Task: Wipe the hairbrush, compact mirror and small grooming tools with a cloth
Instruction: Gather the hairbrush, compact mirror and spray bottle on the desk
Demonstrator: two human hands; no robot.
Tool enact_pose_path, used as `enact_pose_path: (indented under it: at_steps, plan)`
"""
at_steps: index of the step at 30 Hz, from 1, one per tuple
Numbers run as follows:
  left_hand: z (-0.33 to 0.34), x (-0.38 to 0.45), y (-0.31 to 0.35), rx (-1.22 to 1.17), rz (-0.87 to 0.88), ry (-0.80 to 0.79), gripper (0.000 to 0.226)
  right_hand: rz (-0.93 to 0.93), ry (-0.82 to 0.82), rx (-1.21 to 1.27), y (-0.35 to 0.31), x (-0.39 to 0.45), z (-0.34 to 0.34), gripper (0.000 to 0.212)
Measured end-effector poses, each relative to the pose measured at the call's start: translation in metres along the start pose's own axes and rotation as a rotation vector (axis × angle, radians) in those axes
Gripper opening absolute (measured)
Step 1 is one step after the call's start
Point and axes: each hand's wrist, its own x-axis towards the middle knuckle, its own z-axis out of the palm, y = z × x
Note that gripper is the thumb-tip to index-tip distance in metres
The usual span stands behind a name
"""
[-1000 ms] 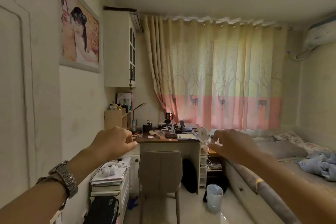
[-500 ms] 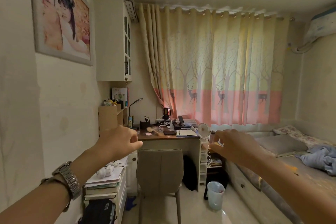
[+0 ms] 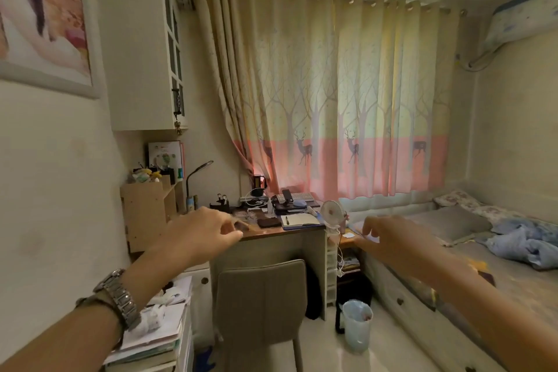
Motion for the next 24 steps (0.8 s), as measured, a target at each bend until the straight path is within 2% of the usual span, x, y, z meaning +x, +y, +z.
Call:
enact_pose_path:
  at_steps: [12, 21, 24]
  plan:
    - [0.100, 0.144, -0.027, 0.018, 0.044, -0.056, 0.033, 0.044, -0.017, 0.004, 0.034, 0.133, 0.083, 0.029]
    - [0.126, 0.281, -0.053, 0.024, -0.047, -0.060, 0.032, 0.025, 0.038, 0.135, 0.070, 0.289, 0.138, 0.026]
    - [0.145, 0.310, -0.061, 0.012, -0.070, -0.102, 0.034, 0.010, -0.004, 0.138, 0.076, 0.322, 0.163, 0.027]
